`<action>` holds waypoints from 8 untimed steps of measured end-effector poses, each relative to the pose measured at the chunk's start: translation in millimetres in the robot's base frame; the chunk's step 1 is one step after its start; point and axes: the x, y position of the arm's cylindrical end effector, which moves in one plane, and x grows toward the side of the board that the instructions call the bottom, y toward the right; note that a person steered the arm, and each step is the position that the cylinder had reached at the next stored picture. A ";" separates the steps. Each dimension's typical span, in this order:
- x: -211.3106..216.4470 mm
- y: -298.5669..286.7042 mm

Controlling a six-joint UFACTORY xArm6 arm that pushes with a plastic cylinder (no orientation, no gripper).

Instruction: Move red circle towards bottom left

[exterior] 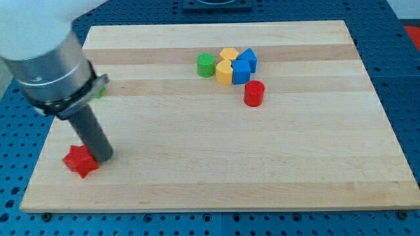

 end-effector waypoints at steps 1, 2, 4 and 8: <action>3.4 -28.2; 2.8 -39.4; -78.6 30.7; -65.4 221.9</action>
